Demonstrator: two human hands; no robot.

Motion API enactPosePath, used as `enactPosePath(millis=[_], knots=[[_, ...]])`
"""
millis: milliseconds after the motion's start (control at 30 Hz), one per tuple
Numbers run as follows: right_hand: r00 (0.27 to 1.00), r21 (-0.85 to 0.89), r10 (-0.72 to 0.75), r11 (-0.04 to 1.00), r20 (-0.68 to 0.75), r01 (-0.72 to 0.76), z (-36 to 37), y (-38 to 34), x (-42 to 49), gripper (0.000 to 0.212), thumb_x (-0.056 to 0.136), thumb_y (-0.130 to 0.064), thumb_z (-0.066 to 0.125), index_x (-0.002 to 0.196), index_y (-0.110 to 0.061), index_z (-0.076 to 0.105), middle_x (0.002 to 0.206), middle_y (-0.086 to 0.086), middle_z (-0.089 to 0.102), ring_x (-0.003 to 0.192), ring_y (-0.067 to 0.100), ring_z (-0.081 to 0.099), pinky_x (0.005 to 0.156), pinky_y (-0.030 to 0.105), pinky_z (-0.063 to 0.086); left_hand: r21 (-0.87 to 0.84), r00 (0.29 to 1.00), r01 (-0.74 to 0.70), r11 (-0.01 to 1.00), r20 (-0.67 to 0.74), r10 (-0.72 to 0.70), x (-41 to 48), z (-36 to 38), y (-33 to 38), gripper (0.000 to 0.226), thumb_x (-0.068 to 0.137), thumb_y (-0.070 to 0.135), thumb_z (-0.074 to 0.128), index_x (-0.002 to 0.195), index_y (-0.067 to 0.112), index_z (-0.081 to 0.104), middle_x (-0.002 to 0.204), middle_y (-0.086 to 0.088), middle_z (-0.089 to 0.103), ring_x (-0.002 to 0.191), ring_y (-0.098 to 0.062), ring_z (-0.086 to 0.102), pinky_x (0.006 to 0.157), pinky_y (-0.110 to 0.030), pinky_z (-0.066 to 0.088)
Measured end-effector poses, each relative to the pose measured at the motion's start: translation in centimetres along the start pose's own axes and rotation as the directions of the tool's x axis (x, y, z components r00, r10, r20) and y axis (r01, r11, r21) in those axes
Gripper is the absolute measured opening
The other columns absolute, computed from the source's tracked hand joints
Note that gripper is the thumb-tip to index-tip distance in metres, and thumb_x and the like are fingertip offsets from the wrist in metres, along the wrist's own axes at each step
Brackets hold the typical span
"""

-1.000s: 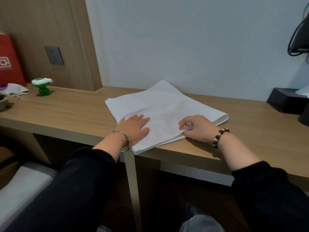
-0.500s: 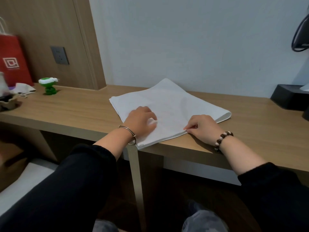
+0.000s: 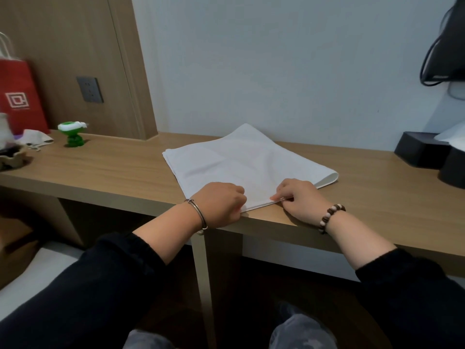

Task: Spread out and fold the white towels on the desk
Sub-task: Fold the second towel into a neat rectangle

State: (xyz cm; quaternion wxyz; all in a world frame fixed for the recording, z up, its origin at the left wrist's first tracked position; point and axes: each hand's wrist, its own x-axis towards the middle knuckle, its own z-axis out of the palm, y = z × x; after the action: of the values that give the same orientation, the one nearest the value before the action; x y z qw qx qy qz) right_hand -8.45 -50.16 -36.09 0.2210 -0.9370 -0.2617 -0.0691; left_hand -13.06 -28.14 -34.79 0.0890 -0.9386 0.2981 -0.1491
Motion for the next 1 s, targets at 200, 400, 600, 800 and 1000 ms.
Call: enactPosePath(millis=[200,400,600,800,1000], knots=[[0.929,0.062,0.24,0.971,-0.282,-0.232,-1.2,3.0,0.7,0.031,0.086,0.001,0.044,0.078,-0.017,0.069,0.104,-0.001,0.056,0.107,0.017,0.047,0.097,0.031,0.036,-0.195,0.972,0.237,0.952,0.057,-0.23,1.1,0.8,1.1,0.035,0.093,0.048,0.039,0.074,0.02,0.046,0.071,0.006,0.043,0.064,-0.014,0.045,0.06,-0.029,0.04],[0.822,-0.436,0.494,0.697,-0.283,-0.569,-3.0,5.3,1.5,0.032,0.095,-0.024,0.032,0.092,-0.013,0.062,0.1,0.009,0.064,0.09,0.026,0.053,0.087,0.038,0.038,-0.339,0.922,0.386,0.858,0.111,-0.371,2.2,1.4,0.8,0.041,0.094,0.039,0.044,0.059,0.018,0.046,0.063,0.0,0.05,0.057,-0.014,0.043,0.053,-0.027,0.034],[0.881,-0.328,0.47,0.823,-0.064,-0.463,-0.6,-0.3,4.2,0.057,0.092,-0.053,0.032,0.132,-0.013,0.044,0.134,0.013,0.047,0.122,0.033,0.043,0.096,0.045,0.037,-0.263,0.777,0.623,0.737,0.096,-0.622,2.2,1.1,-2.3,0.024,0.093,0.024,0.043,0.105,0.015,0.061,0.108,-0.005,0.056,0.104,-0.025,0.051,0.087,-0.036,0.046],[0.836,-0.418,0.53,0.798,0.142,-0.435,0.1,-0.1,4.3,0.065,0.091,-0.064,0.03,0.139,-0.021,0.033,0.144,0.009,0.035,0.132,0.033,0.031,0.105,0.057,0.027,-0.135,0.816,0.573,0.809,0.186,-0.547,2.7,0.7,-2.3,0.03,0.092,0.03,0.044,0.109,0.014,0.063,0.112,-0.006,0.06,0.104,-0.026,0.055,0.086,-0.034,0.046],[0.835,-0.631,0.545,0.62,-0.08,-0.466,-2.5,0.5,6.5,0.056,0.097,-0.03,0.028,0.15,-0.019,0.013,0.158,0.012,0.007,0.144,0.036,0.004,0.111,0.063,0.001,-0.582,0.863,0.489,0.649,0.218,-0.455,5.2,-0.9,-0.8,0.025,0.092,0.022,0.05,0.103,0.016,0.072,0.104,-0.003,0.068,0.101,-0.021,0.059,0.082,-0.028,0.045]])
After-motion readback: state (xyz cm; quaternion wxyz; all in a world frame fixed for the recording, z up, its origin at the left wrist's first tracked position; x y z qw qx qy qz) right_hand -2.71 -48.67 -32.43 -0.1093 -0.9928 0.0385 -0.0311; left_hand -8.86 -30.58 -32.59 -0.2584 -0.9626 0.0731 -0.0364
